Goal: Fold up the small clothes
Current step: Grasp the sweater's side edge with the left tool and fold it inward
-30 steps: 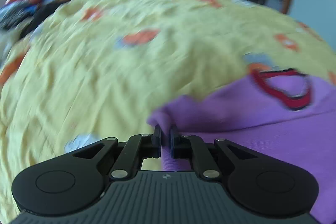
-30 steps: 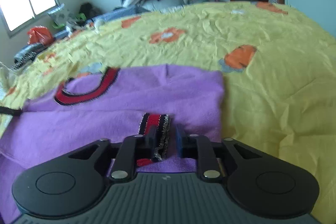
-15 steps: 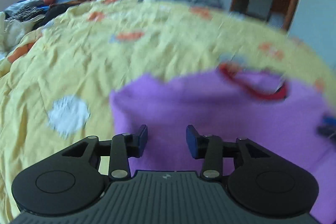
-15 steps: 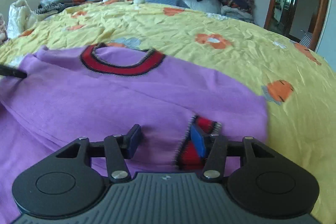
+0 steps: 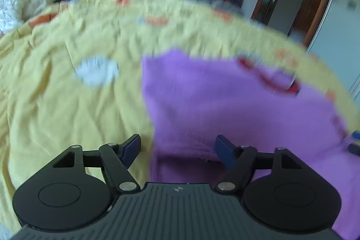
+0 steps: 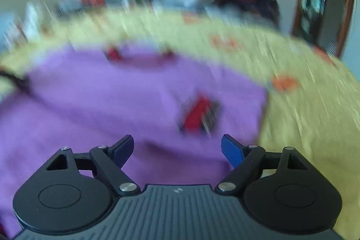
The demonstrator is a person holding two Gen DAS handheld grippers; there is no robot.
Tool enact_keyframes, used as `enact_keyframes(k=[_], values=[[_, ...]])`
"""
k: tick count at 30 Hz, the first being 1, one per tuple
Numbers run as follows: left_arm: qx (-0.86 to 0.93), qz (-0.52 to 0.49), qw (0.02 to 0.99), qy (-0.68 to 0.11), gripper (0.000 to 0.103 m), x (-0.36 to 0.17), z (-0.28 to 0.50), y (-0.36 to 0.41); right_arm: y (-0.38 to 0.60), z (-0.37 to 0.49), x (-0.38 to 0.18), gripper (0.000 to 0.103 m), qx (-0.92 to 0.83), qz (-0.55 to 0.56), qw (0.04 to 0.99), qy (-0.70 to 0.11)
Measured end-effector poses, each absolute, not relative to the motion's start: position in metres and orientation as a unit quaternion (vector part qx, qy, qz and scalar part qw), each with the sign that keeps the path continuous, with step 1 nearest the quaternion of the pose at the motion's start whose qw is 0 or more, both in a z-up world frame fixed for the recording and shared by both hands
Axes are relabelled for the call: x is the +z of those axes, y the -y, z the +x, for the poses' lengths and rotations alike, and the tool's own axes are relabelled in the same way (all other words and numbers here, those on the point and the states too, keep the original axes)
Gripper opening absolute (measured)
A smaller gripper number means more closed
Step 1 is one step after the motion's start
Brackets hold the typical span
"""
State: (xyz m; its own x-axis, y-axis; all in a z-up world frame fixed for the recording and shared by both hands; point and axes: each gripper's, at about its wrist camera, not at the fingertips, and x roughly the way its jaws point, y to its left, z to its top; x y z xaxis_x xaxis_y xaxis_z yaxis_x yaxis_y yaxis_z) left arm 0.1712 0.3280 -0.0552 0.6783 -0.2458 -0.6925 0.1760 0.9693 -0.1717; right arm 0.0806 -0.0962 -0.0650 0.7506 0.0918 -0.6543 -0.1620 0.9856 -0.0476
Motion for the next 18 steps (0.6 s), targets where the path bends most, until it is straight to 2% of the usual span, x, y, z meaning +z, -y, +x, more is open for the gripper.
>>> enact_keyframes(k=[1, 2, 3, 5, 7, 10, 11, 13, 15, 18], values=[[-0.106, -0.022, 0.919, -0.379, 0.076, -0.058, 0.169, -0.323, 0.106, 0.076, -0.063, 0.084, 0.073, -0.034, 0.937, -0.339], [-0.093, 0.0, 0.921, -0.379, 0.081, -0.058, 0.169, -0.319, 0.11, 0.072, -0.062, 0.086, 0.039, -0.052, 0.937, -0.343], [-0.076, -0.001, 0.92, -0.383, 0.083, -0.059, 0.17, -0.324, 0.115, 0.066, -0.06, 0.088, 0.015, -0.064, 0.937, -0.343], [-0.048, 0.006, 0.919, -0.391, 0.084, -0.06, 0.161, -0.338, 0.132, 0.051, -0.058, 0.088, 0.023, -0.021, 0.931, -0.365], [-0.06, -0.014, 0.916, -0.397, 0.075, -0.054, 0.138, -0.35, 0.131, 0.031, -0.053, 0.088, 0.022, -0.019, 0.932, -0.36], [-0.121, -0.053, 0.913, -0.386, 0.081, -0.057, 0.102, -0.365, 0.119, 0.008, -0.052, 0.088, 0.066, 0.003, 0.939, -0.338], [-0.126, -0.046, 0.915, -0.38, 0.081, -0.058, 0.091, -0.364, 0.116, 0.006, -0.055, 0.087, 0.088, 0.012, 0.934, -0.345], [-0.146, -0.02, 0.917, -0.372, 0.081, -0.061, 0.073, -0.356, 0.105, -0.005, -0.063, 0.086, 0.071, -0.054, 0.932, -0.351], [-0.146, 0.019, 0.918, -0.369, 0.08, -0.066, 0.063, -0.349, 0.124, -0.018, -0.065, 0.085, 0.07, -0.033, 0.934, -0.348], [-0.151, -0.045, 0.903, -0.399, 0.078, -0.075, 0.061, -0.369, 0.154, -0.036, -0.061, 0.086, 0.055, -0.006, 0.931, -0.36]])
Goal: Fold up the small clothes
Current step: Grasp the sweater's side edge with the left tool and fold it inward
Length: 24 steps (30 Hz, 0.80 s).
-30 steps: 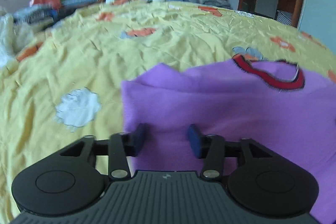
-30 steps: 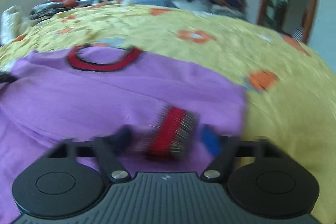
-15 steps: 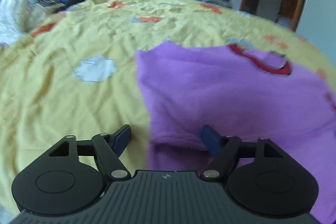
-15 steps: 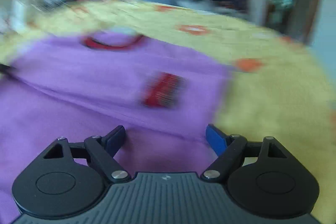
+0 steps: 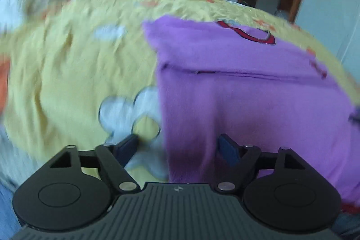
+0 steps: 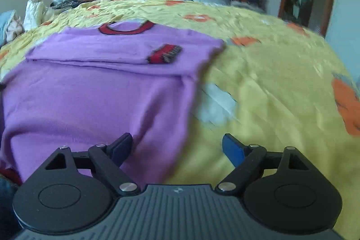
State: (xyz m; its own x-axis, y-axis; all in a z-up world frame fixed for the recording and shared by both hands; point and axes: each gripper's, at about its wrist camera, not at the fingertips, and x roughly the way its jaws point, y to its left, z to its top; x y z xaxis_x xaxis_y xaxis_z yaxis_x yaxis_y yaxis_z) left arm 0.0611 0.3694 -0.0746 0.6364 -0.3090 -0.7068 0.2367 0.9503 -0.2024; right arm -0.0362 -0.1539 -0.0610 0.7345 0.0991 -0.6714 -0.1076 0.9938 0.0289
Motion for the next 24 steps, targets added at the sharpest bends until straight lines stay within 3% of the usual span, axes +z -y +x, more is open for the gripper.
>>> enact_keyframes(k=[4, 6, 8, 10, 13, 15, 16, 20, 21, 23, 24], values=[[-0.12, -0.037, 0.905, -0.406, 0.069, -0.081, 0.046, -0.383, 0.159, -0.05, -0.053, 0.088, 0.064, 0.001, 0.923, -0.379], [-0.162, -0.086, 0.895, -0.407, 0.078, -0.086, 0.037, -0.39, 0.165, -0.052, -0.054, 0.09, 0.092, 0.044, 0.924, -0.368], [-0.192, -0.113, 0.887, -0.404, 0.088, -0.093, 0.032, -0.39, 0.161, -0.048, -0.057, 0.1, 0.091, 0.051, 0.925, -0.366], [-0.206, -0.125, 0.88, -0.409, 0.091, -0.106, 0.032, -0.387, 0.153, -0.047, -0.062, 0.1, 0.068, 0.029, 0.929, -0.363], [-0.215, -0.156, 0.867, -0.422, 0.074, -0.126, 0.037, -0.386, 0.142, -0.054, -0.064, 0.1, 0.062, 0.006, 0.93, -0.363], [-0.222, -0.173, 0.856, -0.433, 0.05, -0.136, 0.04, -0.386, 0.136, -0.058, -0.064, 0.1, 0.063, 0.001, 0.93, -0.362], [-0.224, -0.177, 0.853, -0.437, 0.046, -0.139, 0.041, -0.386, 0.134, -0.061, -0.065, 0.1, 0.067, 0.003, 0.932, -0.356], [-0.224, -0.176, 0.855, -0.434, 0.009, -0.144, 0.039, -0.386, 0.136, -0.073, -0.07, 0.098, 0.07, 0.042, 0.942, -0.326], [-0.223, -0.184, 0.854, -0.433, 0.003, -0.145, 0.039, -0.388, 0.138, -0.077, -0.07, 0.094, 0.072, 0.051, 0.944, -0.317], [-0.225, -0.202, 0.854, -0.424, 0.002, -0.143, 0.037, -0.393, 0.14, -0.084, -0.07, 0.065, 0.072, 0.07, 0.948, -0.303], [-0.227, -0.208, 0.854, -0.42, 0.002, -0.141, 0.035, -0.395, 0.143, -0.086, -0.07, 0.059, 0.08, 0.083, 0.947, -0.299]])
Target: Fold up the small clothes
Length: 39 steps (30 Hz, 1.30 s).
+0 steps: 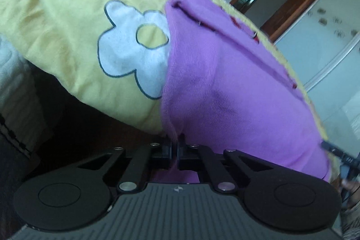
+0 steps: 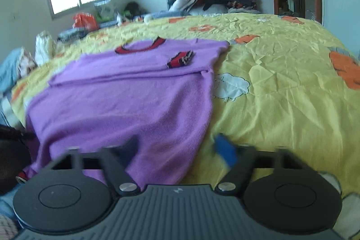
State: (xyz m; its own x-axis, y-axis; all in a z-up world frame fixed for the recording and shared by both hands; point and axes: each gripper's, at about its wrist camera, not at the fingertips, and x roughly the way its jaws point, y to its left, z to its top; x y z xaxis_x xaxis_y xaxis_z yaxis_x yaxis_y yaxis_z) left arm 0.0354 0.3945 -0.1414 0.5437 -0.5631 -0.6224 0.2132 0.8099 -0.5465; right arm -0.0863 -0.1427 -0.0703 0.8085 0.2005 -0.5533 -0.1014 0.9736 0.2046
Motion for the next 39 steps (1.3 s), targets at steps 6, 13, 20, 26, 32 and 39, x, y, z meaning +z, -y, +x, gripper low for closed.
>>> enact_keyframes(k=[6, 13, 20, 26, 32, 39], values=[[-0.252, -0.248, 0.848, -0.396, 0.002, -0.129, 0.032, -0.4, 0.169, -0.085, -0.071, 0.042, 0.103, 0.189, 0.929, -0.303], [-0.268, -0.257, 0.844, -0.387, 0.002, -0.122, 0.038, -0.396, 0.176, -0.076, -0.081, 0.003, 0.12, 0.246, 0.91, -0.312], [-0.293, -0.303, 0.842, -0.338, 0.001, -0.095, 0.043, -0.4, 0.177, -0.065, -0.056, 0.004, 0.163, 0.287, 0.909, -0.253], [-0.306, -0.289, 0.853, -0.307, 0.0, -0.059, 0.079, -0.392, 0.195, -0.03, -0.033, 0.0, 0.158, 0.315, 0.913, -0.205], [-0.285, -0.275, 0.861, -0.318, 0.0, -0.047, 0.129, -0.396, 0.233, 0.013, -0.031, 0.005, 0.094, 0.301, 0.916, -0.247], [-0.287, -0.148, 0.89, -0.323, 0.074, -0.046, 0.08, -0.401, 0.231, -0.036, -0.069, 0.103, 0.142, 0.329, 0.886, -0.292]])
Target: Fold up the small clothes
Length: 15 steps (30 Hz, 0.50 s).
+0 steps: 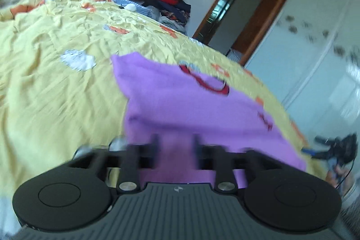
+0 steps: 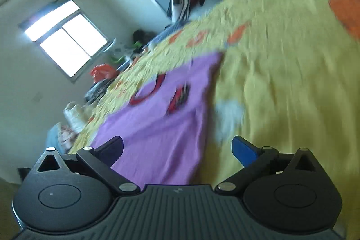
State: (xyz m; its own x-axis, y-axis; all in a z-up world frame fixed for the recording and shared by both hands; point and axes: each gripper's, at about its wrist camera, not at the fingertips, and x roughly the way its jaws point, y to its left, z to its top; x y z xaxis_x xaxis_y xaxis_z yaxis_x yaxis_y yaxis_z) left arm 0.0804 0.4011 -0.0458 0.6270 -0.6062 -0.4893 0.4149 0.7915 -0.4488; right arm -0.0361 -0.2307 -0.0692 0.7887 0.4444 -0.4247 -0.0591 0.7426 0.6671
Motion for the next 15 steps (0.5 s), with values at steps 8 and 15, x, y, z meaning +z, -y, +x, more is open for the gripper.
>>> enact_keyframes(k=[8, 15], values=[[-0.269, -0.15, 0.879, -0.364, 0.085, -0.109, 0.04, -0.42, 0.209, -0.074, -0.09, 0.103, 0.185, 0.354, 0.878, -0.263], [-0.289, -0.226, 0.846, -0.386, 0.002, -0.146, 0.051, -0.406, 0.17, -0.065, -0.094, 0.002, 0.192, 0.315, 0.876, -0.31]])
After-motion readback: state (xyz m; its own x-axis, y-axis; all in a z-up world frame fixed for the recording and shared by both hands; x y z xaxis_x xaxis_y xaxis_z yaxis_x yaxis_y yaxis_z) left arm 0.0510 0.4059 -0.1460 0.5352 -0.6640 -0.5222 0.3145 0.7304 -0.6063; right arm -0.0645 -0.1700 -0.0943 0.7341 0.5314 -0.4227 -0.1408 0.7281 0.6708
